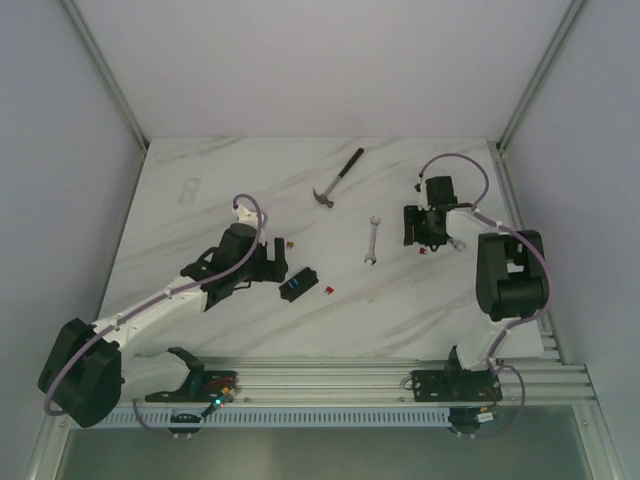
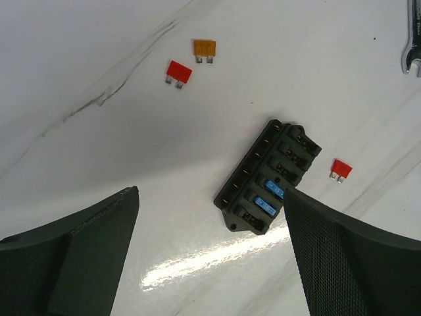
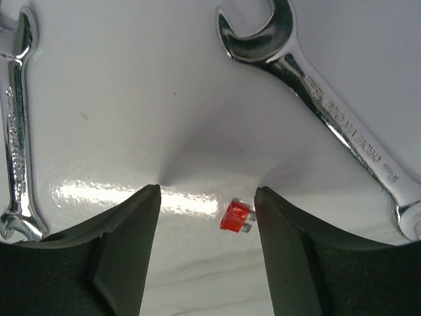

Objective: Snap on the fuse box
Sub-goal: Pick up the fuse from the center of the board.

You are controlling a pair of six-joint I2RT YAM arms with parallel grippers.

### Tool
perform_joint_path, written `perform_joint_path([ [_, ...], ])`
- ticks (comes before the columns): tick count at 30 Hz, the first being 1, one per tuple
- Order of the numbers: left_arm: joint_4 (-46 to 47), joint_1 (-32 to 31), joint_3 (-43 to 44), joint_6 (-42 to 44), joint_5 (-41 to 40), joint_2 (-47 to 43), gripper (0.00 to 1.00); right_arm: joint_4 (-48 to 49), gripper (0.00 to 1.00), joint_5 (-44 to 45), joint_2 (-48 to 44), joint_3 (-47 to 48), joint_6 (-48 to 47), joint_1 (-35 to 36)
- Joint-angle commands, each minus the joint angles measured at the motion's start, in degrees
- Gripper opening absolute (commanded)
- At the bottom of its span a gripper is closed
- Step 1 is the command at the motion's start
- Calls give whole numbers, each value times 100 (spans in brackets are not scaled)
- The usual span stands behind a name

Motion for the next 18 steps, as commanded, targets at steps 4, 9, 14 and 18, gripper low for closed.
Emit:
perform_joint_path([
  [4, 188, 24, -25, -30, 44, -123, 100, -460, 66, -326, -234, -476, 226, -31],
  [9, 195, 30, -32, -62, 83, -128, 100, -596, 65, -490, -404, -498, 443, 4],
  [14, 202, 27, -39, -83, 92, -125, 100, -766, 65, -462, -575, -526, 478, 105],
  [18, 206, 30, -16, -90, 90, -79, 100, -551, 62, 141, -871, -580, 532, 181],
])
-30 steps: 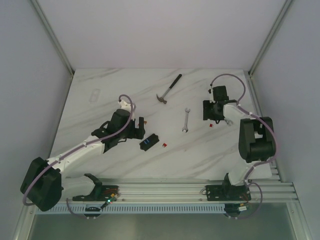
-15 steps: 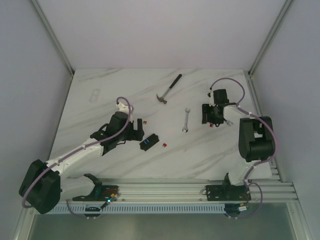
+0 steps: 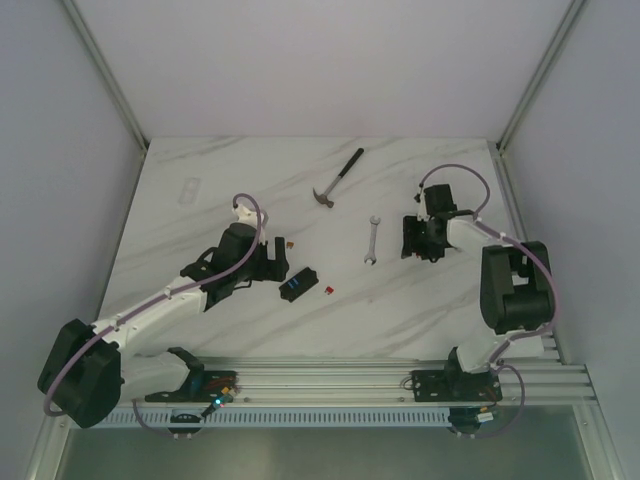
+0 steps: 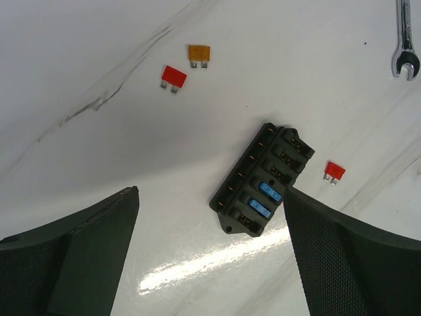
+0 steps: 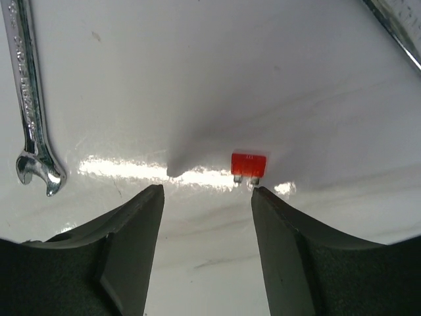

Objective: Snap on the fuse box
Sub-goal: Pick up the fuse from the center of the board.

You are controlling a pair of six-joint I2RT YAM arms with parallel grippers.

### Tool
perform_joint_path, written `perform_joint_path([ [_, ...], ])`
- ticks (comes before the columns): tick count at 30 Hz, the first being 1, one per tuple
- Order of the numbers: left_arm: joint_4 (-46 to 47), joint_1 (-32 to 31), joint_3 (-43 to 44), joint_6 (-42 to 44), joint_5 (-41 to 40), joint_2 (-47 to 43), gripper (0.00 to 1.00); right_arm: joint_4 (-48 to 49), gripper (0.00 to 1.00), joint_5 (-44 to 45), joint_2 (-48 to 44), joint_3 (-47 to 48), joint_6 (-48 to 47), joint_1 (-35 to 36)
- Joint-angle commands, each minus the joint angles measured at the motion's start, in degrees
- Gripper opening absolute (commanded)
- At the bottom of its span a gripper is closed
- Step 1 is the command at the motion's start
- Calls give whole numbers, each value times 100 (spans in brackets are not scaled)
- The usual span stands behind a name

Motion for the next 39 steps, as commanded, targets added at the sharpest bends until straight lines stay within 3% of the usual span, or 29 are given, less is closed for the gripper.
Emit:
perform_joint_path([
  [1, 118, 21, 2, -94, 54, -41, 100, -12, 61, 618, -451, -143, 154, 83],
  [6, 128, 21, -15, -121, 37, -63, 100, 129, 58, 982, -466, -22, 81, 90],
  [20, 115, 22, -52, -129, 72, -171, 100, -249, 49, 821, 267, 503, -557, 67],
  [39, 93, 24, -35, -128, 151, -170, 100, -602, 40, 763, 726, 724, -673, 45],
])
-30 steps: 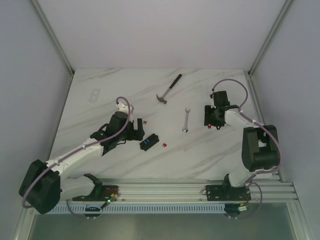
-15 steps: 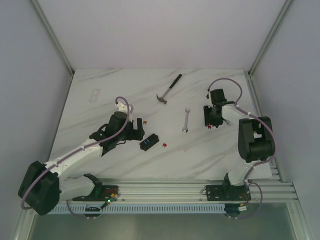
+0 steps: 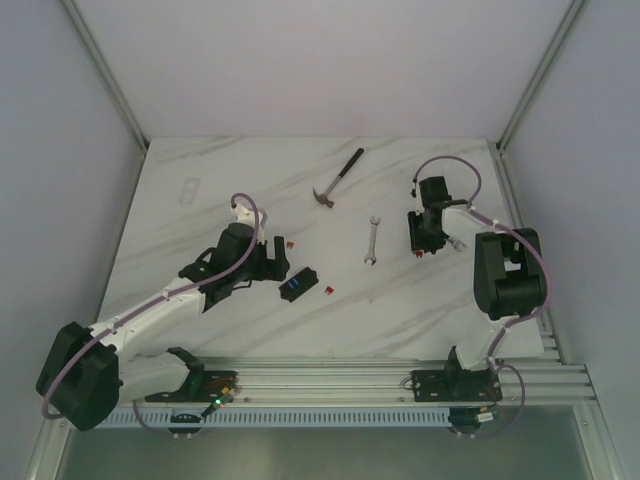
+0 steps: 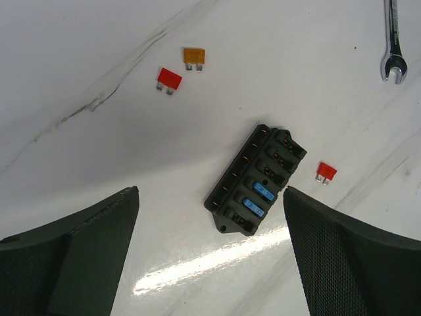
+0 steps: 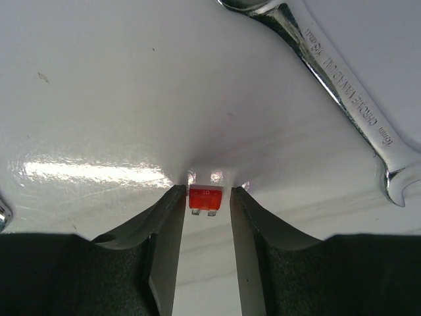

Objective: Snap on the fuse box
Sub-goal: Pick up the fuse from the center of the board.

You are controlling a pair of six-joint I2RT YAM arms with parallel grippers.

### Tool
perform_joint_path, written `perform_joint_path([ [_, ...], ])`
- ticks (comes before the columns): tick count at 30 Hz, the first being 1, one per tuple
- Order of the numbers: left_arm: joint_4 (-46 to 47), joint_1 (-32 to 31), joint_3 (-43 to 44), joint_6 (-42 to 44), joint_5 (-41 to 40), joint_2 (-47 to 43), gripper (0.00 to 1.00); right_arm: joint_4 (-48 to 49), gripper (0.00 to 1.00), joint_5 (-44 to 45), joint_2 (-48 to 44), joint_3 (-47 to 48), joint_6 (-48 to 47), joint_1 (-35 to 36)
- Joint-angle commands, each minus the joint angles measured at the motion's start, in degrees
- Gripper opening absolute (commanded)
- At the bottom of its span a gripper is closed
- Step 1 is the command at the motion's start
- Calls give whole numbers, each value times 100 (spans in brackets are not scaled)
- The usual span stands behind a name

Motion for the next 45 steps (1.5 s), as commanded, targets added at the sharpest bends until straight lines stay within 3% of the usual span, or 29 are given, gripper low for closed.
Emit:
perform_joint_path([
  [1, 91, 26, -25, -45, 105, -77, 100, -310, 39, -5, 187, 109, -64, -27],
  [9, 172, 30, -47, -170, 197, -17, 100, -254, 30, -29, 74, 127, 15, 6],
  [17, 824, 15, -229, -561, 393, -81, 100, 165, 27, -283, -557, 12, 424, 394],
  [24, 1940, -168, -704, -919, 189, -562, 97, 997, 27, -495, -1348, -236, 1141, 1066],
  [31, 4020, -694, -1441, -825, -143, -883, 94, 1926, 26, -529, -2164, -601, 2002, 1802],
  [39, 5288, -1411, -1445, -13, -708, -421, 86, 2555, 26, -556, -2685, -938, 2631, 2347],
  [45, 5781, -1632, -1130, 404, -558, 204, 71, 2816, 26, -503, -2910, -1028, 2903, 2683],
])
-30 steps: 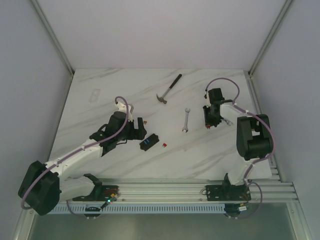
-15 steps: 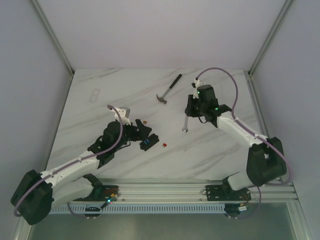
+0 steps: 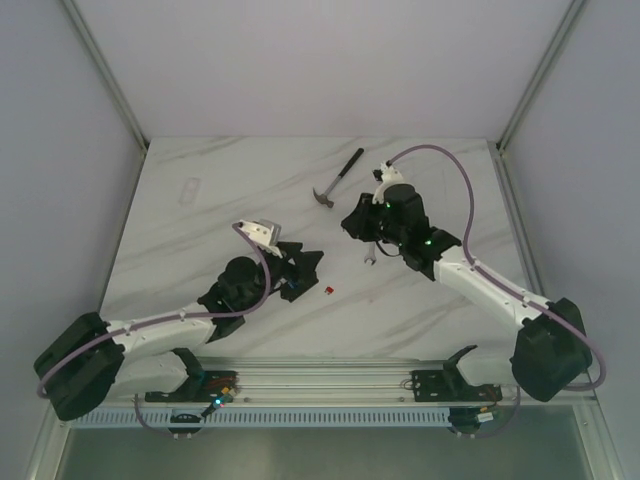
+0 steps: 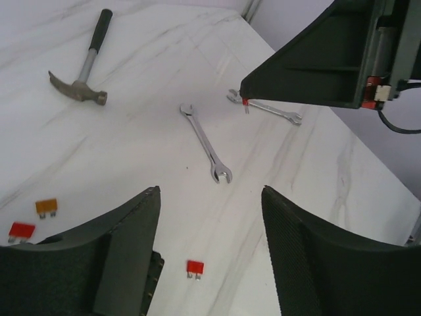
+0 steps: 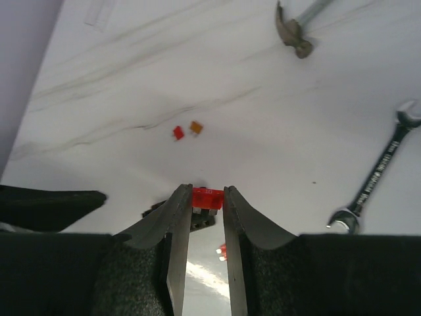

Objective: Snap on the fuse box
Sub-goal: Pick up the fuse from the center of the board.

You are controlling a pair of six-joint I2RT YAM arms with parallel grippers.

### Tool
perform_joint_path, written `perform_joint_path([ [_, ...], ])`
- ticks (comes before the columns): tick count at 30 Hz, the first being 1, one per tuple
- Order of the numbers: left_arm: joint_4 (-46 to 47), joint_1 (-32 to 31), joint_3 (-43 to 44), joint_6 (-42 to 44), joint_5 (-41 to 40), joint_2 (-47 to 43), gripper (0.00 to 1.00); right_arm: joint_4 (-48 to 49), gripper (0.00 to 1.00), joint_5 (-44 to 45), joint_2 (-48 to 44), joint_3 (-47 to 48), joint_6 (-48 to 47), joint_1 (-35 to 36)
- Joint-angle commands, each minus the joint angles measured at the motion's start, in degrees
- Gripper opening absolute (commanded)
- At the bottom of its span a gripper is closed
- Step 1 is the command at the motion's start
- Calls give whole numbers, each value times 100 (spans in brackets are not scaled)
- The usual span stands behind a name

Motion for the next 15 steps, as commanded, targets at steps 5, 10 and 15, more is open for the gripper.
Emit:
perform_joint_path([
  [5, 946, -248, 580, 566, -2, 750, 65, 499, 27, 84, -292, -105, 414, 340],
  [10, 1158, -269, 823, 600, 63, 1158, 56, 516, 27, 109, -367, -173, 485, 455],
  [15, 1293, -270, 946, 600, 91, 1376, 47, 516, 27, 127, -428, -178, 515, 519],
])
